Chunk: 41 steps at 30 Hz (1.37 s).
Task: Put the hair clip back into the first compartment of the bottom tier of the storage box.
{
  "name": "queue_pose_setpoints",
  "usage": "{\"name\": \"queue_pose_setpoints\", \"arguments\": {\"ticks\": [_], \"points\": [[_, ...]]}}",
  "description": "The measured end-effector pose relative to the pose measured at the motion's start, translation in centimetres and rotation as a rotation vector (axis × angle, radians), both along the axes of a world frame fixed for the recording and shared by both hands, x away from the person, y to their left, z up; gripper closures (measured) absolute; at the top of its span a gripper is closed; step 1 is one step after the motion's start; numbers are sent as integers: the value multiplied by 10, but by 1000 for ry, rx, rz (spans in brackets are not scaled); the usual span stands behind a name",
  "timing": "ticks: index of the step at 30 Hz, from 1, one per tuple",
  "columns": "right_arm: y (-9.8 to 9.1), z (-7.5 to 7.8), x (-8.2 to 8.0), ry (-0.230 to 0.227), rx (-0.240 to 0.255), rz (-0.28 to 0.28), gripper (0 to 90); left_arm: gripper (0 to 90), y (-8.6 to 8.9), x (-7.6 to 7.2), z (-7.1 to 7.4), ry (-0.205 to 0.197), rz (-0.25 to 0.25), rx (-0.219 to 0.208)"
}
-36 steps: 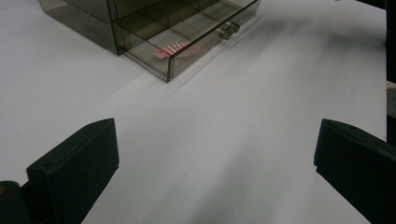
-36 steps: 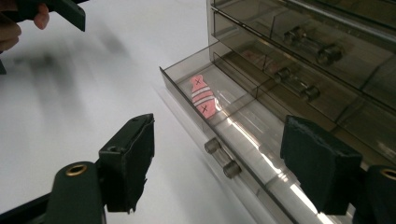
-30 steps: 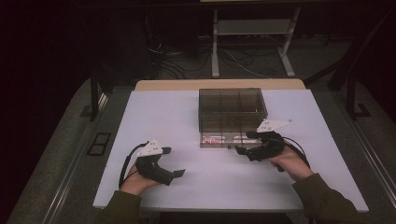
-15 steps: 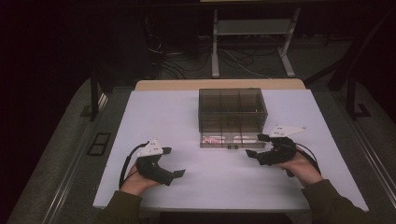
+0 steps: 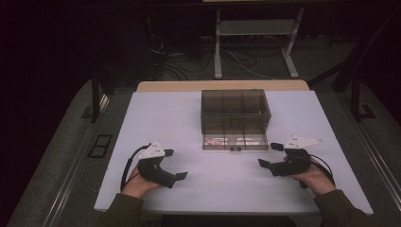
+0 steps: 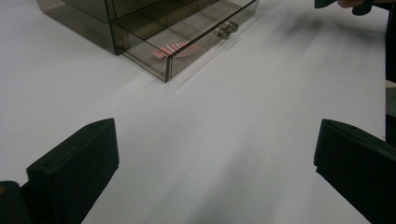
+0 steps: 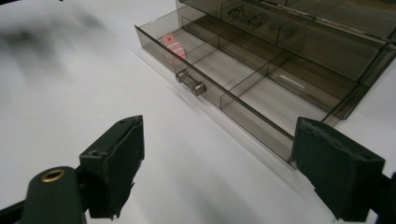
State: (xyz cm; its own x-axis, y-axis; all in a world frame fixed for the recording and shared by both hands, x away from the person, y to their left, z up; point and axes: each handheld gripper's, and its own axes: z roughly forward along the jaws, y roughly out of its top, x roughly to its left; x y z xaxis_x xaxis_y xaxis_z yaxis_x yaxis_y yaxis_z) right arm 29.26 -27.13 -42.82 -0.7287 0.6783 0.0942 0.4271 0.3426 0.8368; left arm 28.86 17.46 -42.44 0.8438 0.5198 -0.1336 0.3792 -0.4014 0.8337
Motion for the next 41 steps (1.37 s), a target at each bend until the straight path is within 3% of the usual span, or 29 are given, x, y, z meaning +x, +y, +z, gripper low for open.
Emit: {"name": "queue_pose_setpoints", "arguments": {"ticks": [17, 25, 41], "points": [[-19, -7, -19, -38, 5, -2, 166, 0, -1, -1, 0, 2, 1, -1], [-30, -9, -27, -32, 16, -20, 166, 0, 0, -1, 0, 2, 0, -1], [-33, -7, -29, -38, 32, -27, 166, 0, 0, -2, -1, 10, 1, 8]]}}
